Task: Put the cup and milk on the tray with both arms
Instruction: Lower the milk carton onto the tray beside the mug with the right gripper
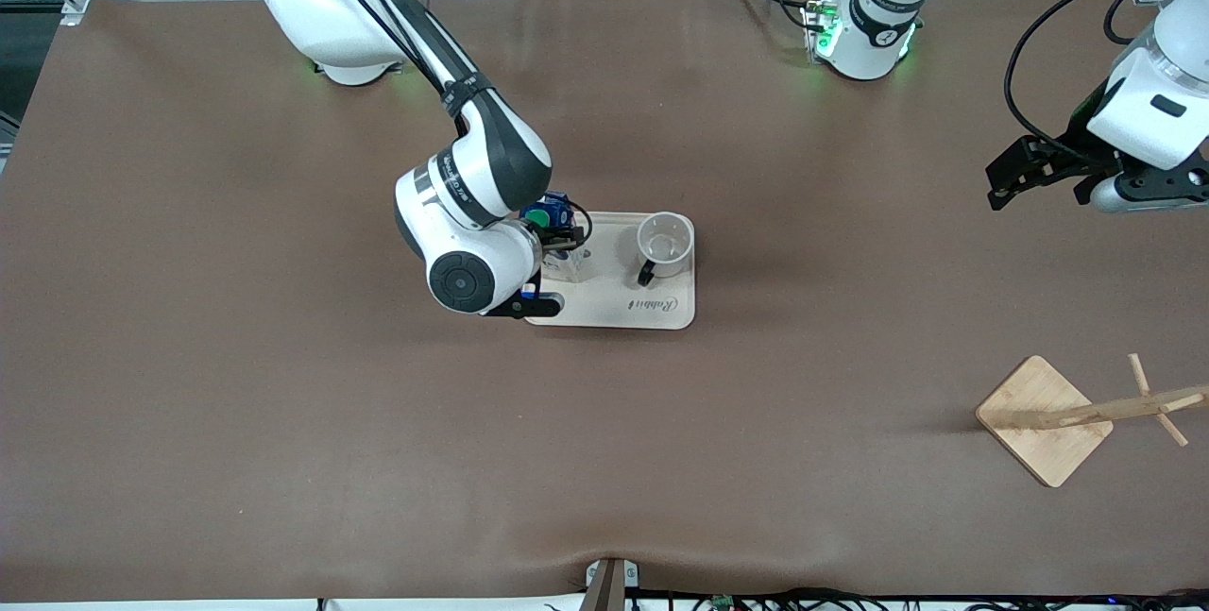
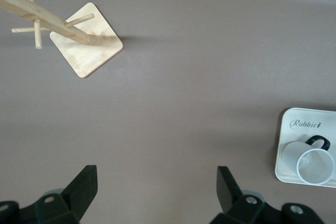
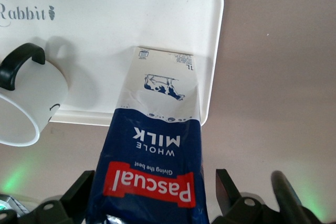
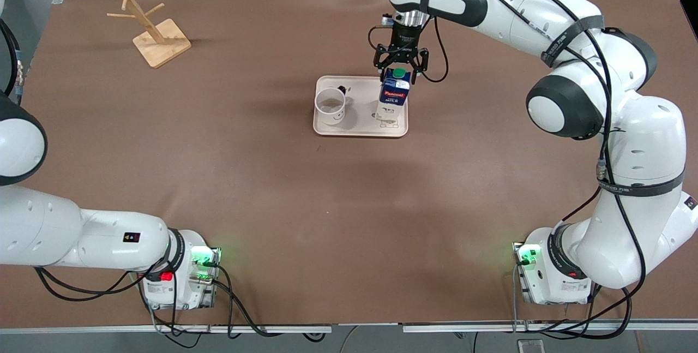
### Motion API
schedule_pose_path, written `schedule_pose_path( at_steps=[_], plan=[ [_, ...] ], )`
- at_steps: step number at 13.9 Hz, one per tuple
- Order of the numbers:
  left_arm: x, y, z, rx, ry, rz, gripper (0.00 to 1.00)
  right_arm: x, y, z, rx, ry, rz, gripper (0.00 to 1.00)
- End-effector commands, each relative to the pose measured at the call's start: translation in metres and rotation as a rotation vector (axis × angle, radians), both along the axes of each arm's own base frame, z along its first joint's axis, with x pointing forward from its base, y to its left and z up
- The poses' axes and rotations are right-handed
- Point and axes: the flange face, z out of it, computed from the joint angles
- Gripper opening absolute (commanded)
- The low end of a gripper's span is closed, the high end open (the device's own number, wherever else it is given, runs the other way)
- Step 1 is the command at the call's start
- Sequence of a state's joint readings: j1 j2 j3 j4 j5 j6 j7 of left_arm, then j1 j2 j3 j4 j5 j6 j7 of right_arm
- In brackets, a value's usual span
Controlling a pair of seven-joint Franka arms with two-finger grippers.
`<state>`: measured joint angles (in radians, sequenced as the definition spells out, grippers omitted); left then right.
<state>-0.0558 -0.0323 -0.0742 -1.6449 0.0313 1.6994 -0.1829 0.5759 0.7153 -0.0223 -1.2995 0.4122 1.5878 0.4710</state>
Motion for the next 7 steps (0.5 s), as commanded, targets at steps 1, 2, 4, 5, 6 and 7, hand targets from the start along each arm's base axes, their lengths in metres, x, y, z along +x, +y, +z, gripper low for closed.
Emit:
schedule_pose_path(
  at_steps=[1, 2, 4, 5, 6, 7],
  plan=[
    [-0.0044, 0.0000, 0.0087, -0.019, -0.013, -0.011, 1.00, 0.0031, 0.0003, 0.0068, 0.002, -0.006, -0.006, 1.00],
    [-0.0044, 0.0000, 0.0087, -0.018, -0.013, -0.012, 1.00, 0.0043, -0.0010, 0.0075, 0.005, -0.005, -0.008, 1.00],
    [-0.0050, 0.0001, 0.0094, -0.018, -0.013, -0.012, 1.00, 0.0076, -0.0050, 0.0083, 0.009, -0.005, -0.016, 1.00],
    [-0.0050, 0.0001, 0.0094, -0.018, -0.013, -0.014, 1.00, 0.0078, -0.0049, 0.0083, 0.010, -0.006, -0.016, 1.00],
    [-0.0050, 0.0009, 0.0086, -0.018, -0.012, -0.014, 1.00, 0.0072, -0.0041, 0.0084, 0.012, -0.005, -0.016, 1.00],
    [-0.0049, 0.0009, 0.0094, -0.018, -0.013, -0.014, 1.00, 0.0072, -0.0041, 0.0084, 0.012, -0.005, -0.016, 1.00]
  ],
)
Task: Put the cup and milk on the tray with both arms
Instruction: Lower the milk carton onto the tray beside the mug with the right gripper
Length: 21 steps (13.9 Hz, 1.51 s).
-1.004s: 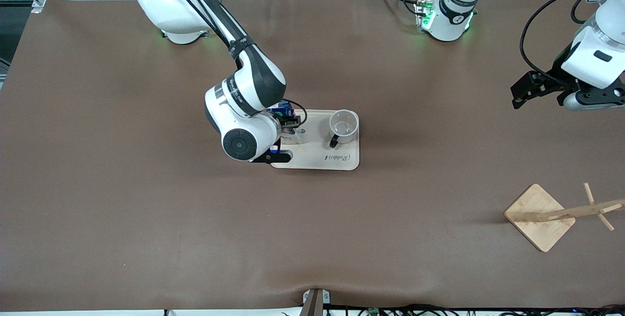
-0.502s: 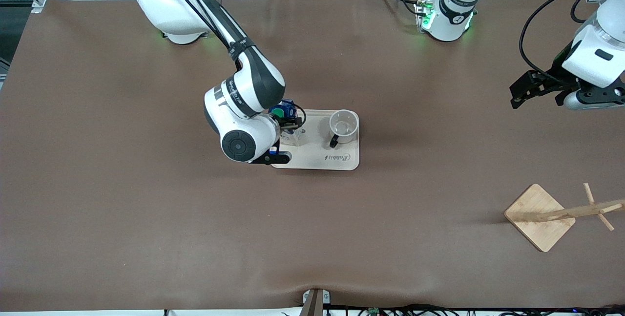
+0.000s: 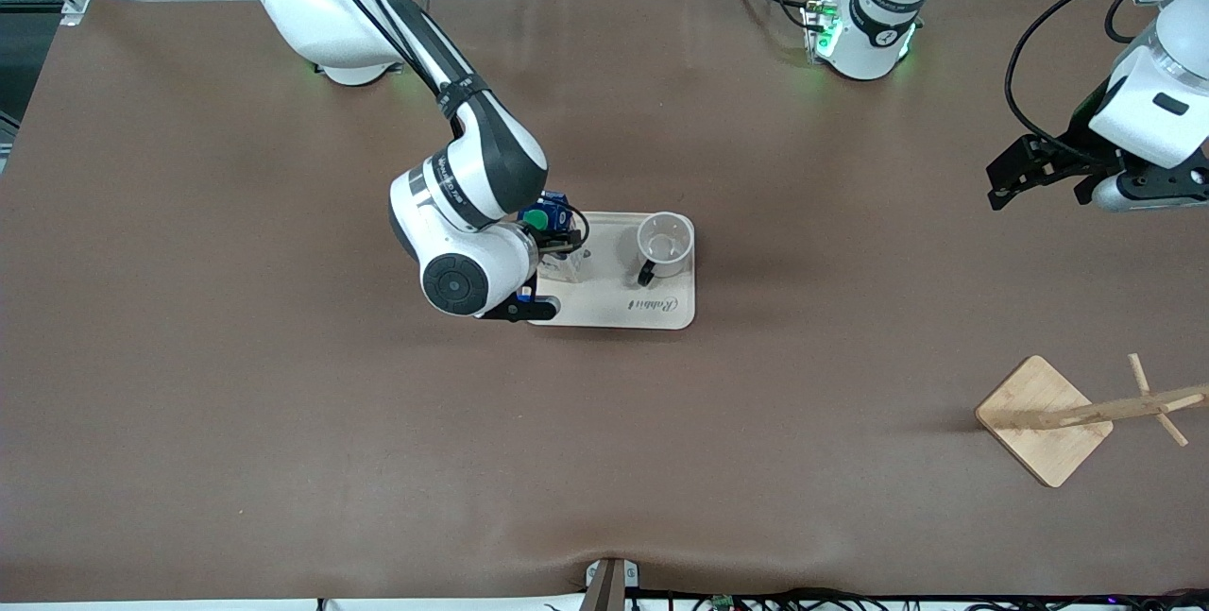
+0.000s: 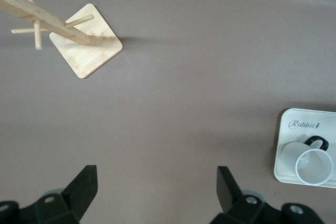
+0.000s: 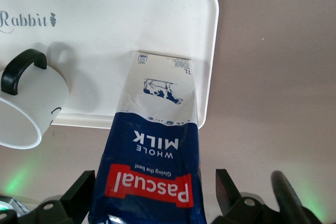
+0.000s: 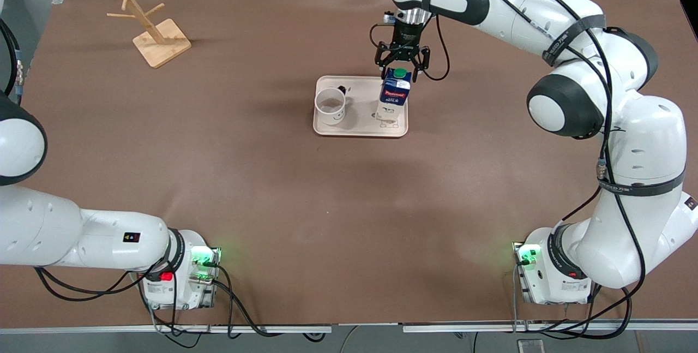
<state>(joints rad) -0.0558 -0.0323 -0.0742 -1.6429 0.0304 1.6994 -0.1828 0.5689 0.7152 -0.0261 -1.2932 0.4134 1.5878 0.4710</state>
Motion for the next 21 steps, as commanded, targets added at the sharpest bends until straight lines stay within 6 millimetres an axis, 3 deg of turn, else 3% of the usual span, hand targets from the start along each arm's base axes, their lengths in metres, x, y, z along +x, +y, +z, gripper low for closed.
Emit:
schedule_pose_path(
  at_steps=[1, 21],
  plan=[
    [-0.006, 0.000, 0.009, -0.017, -0.013, -0.015, 1.00, 0.002, 0.001, 0.006, 0.010, 0.000, -0.007, 1.00],
    [-0.008, 0.002, 0.014, -0.012, -0.019, -0.063, 1.00, 0.006, 0.012, 0.025, 0.096, 0.011, -0.046, 1.00]
  ],
)
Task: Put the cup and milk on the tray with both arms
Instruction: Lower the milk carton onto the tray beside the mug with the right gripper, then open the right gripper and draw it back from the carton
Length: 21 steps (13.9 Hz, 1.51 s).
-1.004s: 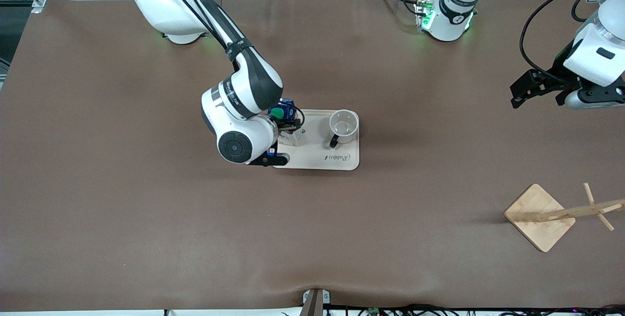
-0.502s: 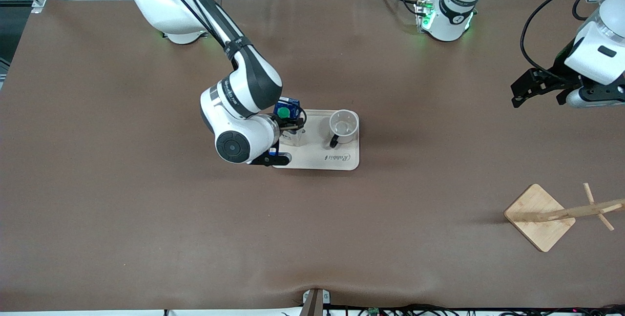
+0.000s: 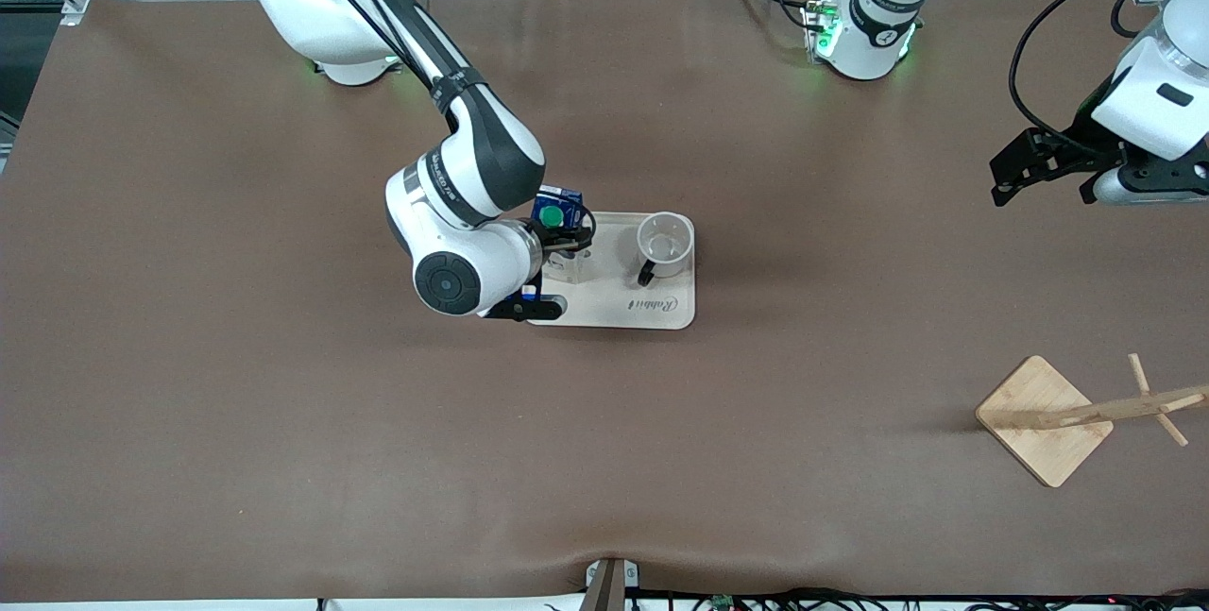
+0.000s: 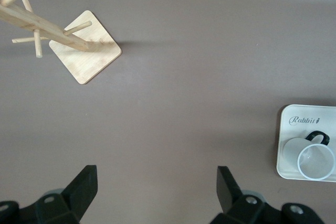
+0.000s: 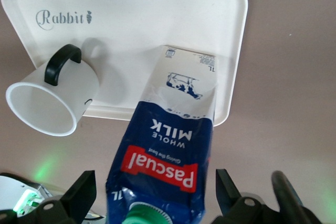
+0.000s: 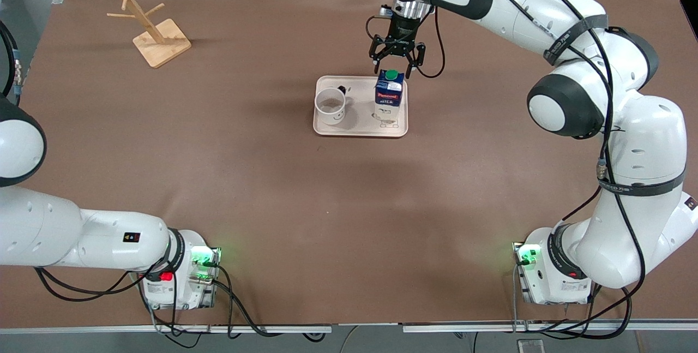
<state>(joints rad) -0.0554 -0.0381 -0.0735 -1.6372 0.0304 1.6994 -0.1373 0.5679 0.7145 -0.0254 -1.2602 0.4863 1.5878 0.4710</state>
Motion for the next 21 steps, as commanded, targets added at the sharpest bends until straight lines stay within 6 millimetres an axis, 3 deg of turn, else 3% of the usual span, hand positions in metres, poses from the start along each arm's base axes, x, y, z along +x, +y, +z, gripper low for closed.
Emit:
schedule_pose_path(
  at_steps=[1, 6, 10, 12, 15, 17, 19, 21],
  plan=[
    [-0.006, 0.001, 0.009, -0.016, -0.009, -0.017, 1.00, 0.002, 0.002, 0.006, 0.020, 0.007, -0.016, 1.00],
    [-0.008, 0.000, 0.008, -0.015, 0.001, -0.018, 1.00, 0.004, -0.003, 0.009, 0.019, 0.006, -0.018, 1.00],
    [-0.011, 0.000, 0.012, -0.015, -0.003, -0.018, 1.00, 0.037, -0.044, 0.038, 0.032, -0.019, -0.059, 1.00],
    [-0.012, 0.000, 0.011, -0.014, 0.006, -0.016, 1.00, 0.043, -0.058, 0.051, 0.003, -0.019, -0.054, 1.00],
    [-0.013, 0.000, 0.012, -0.014, 0.007, -0.010, 1.00, 0.062, -0.121, 0.079, -0.010, 0.008, -0.108, 1.00],
    [-0.014, 0.000, 0.014, -0.014, 0.004, -0.010, 1.00, 0.073, -0.169, 0.129, 0.015, -0.046, -0.174, 1.00],
    [-0.014, 0.000, 0.013, -0.014, 0.006, -0.016, 1.00, 0.082, -0.223, 0.165, 0.025, -0.098, -0.251, 1.00],
    [-0.014, 0.000, 0.013, -0.014, 0.006, -0.012, 1.00, 0.079, -0.265, 0.209, -0.035, -0.189, -0.282, 1.00]
  ],
)
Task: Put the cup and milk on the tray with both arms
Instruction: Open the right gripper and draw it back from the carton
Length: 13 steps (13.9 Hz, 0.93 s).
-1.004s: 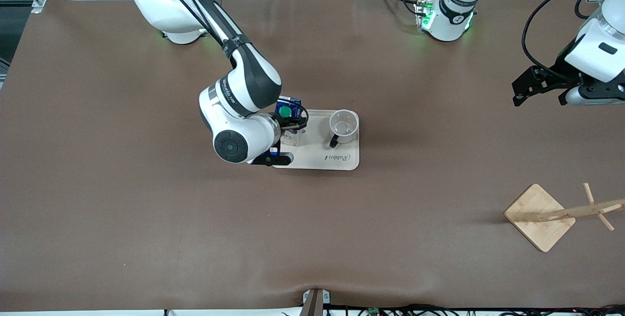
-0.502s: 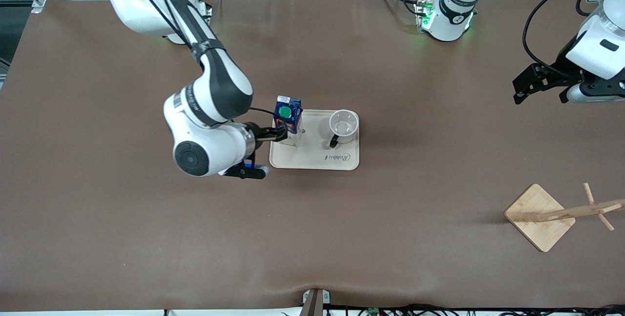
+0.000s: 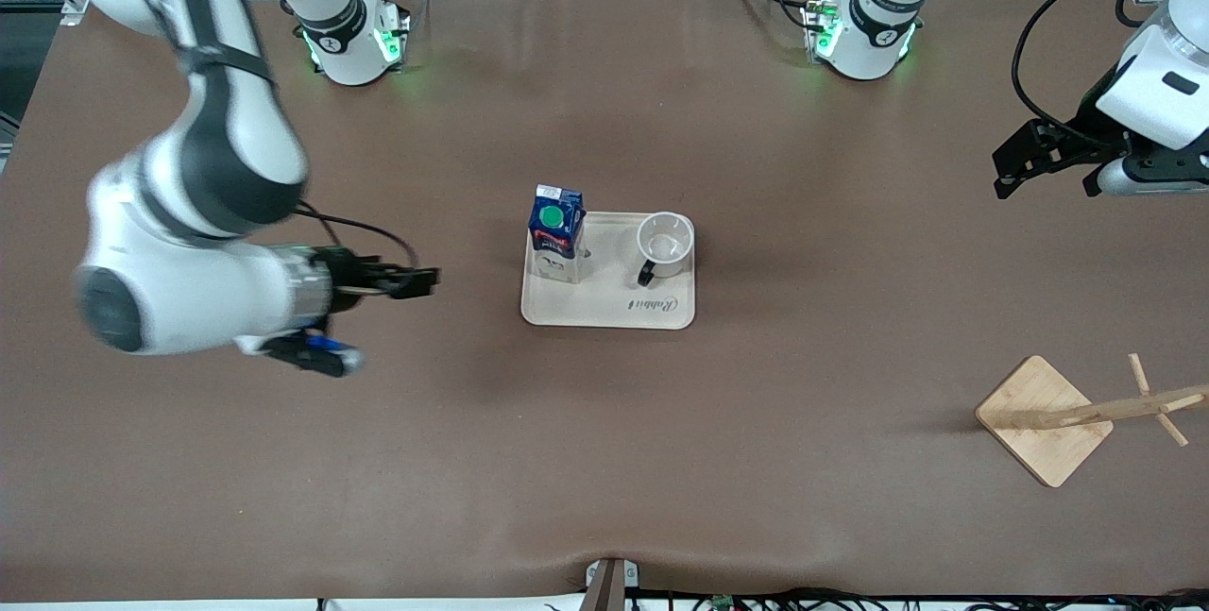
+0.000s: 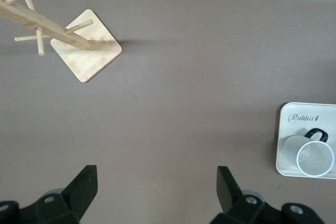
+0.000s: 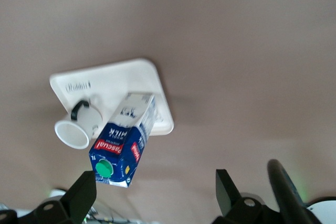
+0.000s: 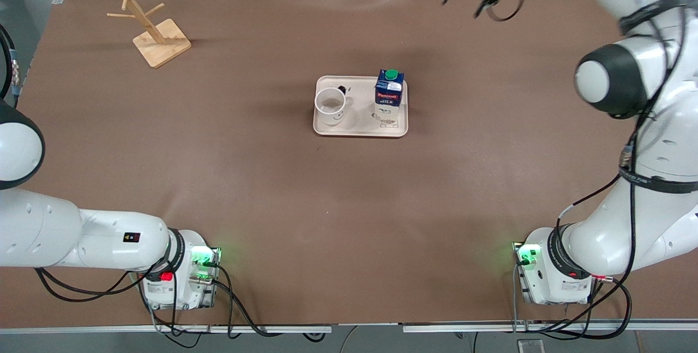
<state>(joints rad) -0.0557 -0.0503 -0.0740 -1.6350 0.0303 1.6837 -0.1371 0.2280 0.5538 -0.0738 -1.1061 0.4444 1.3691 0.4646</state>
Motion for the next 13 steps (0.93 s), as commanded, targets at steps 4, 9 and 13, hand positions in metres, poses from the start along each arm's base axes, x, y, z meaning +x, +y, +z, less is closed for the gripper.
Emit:
schedule_pose_path(
  at_steps=[4, 9, 13],
  plan=[
    [-0.013, 0.001, 0.003, -0.006, 0.042, -0.001, 1.00, -0.054, -0.067, 0.104, -0.216, -0.139, 0.175, 1.00],
    [-0.018, 0.002, 0.006, -0.004, 0.046, 0.013, 1.00, -0.101, -0.161, 0.147, -0.212, -0.178, 0.172, 1.00],
    [-0.019, -0.003, 0.001, -0.003, 0.048, 0.004, 1.00, -0.141, -0.175, 0.178, -0.261, -0.291, 0.187, 1.00]
  ],
)
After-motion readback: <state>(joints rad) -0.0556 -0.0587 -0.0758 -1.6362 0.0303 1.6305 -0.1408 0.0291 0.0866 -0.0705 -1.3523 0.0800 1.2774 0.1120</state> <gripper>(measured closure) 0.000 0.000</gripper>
